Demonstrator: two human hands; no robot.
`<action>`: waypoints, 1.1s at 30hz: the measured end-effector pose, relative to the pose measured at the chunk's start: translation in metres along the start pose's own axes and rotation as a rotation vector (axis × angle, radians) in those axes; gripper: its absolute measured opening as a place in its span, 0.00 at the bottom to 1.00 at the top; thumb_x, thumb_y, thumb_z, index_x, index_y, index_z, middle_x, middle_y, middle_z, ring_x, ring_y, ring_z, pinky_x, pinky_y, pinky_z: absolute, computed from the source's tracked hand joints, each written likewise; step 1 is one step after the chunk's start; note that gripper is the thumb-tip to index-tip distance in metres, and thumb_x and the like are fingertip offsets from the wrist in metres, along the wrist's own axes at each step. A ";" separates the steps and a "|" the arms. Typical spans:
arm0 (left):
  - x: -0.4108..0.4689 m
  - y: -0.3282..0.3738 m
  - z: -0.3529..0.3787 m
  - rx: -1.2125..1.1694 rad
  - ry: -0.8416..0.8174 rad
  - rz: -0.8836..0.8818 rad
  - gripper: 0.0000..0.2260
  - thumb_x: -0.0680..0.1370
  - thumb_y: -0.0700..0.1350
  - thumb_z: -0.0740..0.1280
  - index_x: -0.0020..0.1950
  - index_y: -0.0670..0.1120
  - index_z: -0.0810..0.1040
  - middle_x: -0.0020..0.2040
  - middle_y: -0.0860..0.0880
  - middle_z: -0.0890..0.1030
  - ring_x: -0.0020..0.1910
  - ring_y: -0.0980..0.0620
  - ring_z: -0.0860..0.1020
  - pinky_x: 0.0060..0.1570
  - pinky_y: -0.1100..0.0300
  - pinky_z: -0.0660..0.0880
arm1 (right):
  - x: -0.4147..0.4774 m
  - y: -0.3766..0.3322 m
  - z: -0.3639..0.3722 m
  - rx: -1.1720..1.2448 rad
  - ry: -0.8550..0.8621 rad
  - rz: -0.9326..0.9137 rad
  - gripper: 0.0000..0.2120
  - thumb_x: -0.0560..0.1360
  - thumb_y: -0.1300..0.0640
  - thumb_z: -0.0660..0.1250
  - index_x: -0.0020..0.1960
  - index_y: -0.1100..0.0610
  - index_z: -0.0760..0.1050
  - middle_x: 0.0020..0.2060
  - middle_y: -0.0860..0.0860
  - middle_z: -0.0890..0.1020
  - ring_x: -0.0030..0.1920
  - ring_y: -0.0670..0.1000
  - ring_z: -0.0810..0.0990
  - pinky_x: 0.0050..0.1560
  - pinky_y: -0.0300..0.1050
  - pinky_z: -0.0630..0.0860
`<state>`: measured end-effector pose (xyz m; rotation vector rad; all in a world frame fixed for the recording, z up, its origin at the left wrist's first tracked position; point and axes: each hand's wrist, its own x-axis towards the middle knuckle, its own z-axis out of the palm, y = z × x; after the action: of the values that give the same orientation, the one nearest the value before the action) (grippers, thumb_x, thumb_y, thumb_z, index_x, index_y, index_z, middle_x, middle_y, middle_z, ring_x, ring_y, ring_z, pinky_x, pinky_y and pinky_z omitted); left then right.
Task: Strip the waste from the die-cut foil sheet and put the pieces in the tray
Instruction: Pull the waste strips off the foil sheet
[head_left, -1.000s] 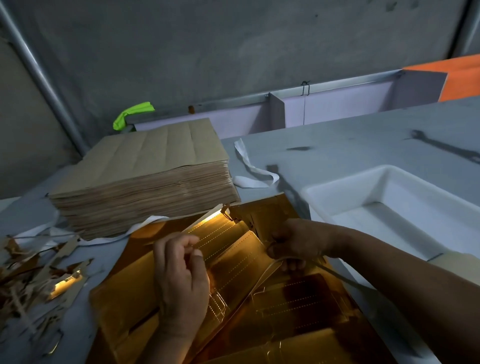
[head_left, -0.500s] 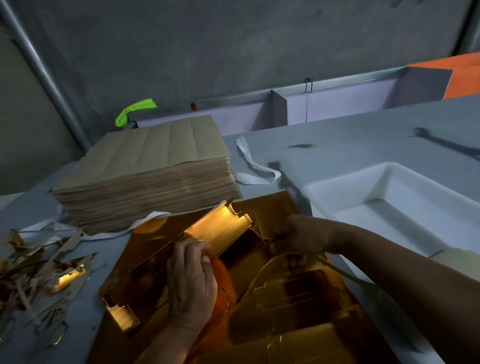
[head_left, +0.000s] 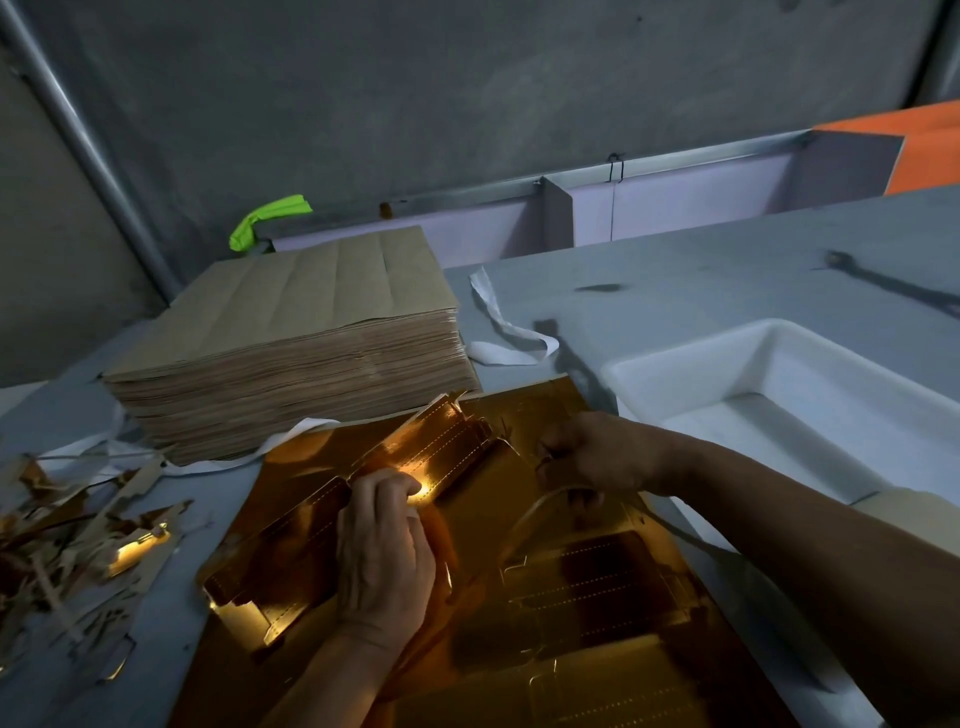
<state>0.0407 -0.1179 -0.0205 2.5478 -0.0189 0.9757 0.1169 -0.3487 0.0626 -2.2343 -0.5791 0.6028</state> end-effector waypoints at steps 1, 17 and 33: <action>0.000 0.000 0.001 -0.003 0.000 -0.002 0.11 0.73 0.31 0.68 0.51 0.44 0.78 0.52 0.46 0.77 0.47 0.56 0.73 0.44 0.58 0.70 | 0.000 0.000 -0.001 0.006 0.021 0.005 0.09 0.80 0.58 0.63 0.42 0.58 0.77 0.34 0.53 0.81 0.33 0.47 0.80 0.35 0.38 0.76; 0.000 -0.001 0.001 -0.019 -0.064 -0.115 0.09 0.78 0.35 0.64 0.57 0.42 0.78 0.55 0.44 0.77 0.49 0.51 0.75 0.43 0.66 0.64 | 0.003 -0.001 -0.002 0.251 0.214 0.035 0.07 0.80 0.57 0.63 0.44 0.55 0.76 0.33 0.48 0.82 0.30 0.43 0.82 0.29 0.35 0.74; -0.001 0.000 -0.002 -0.031 -0.063 0.024 0.17 0.79 0.49 0.53 0.50 0.45 0.81 0.51 0.48 0.78 0.46 0.54 0.74 0.47 0.53 0.71 | -0.001 0.003 -0.004 0.242 0.066 -0.039 0.08 0.82 0.57 0.61 0.55 0.51 0.78 0.39 0.50 0.84 0.35 0.45 0.83 0.35 0.37 0.77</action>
<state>0.0383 -0.1175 -0.0194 2.5544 -0.0818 0.8960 0.1191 -0.3535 0.0632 -2.0027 -0.4882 0.5464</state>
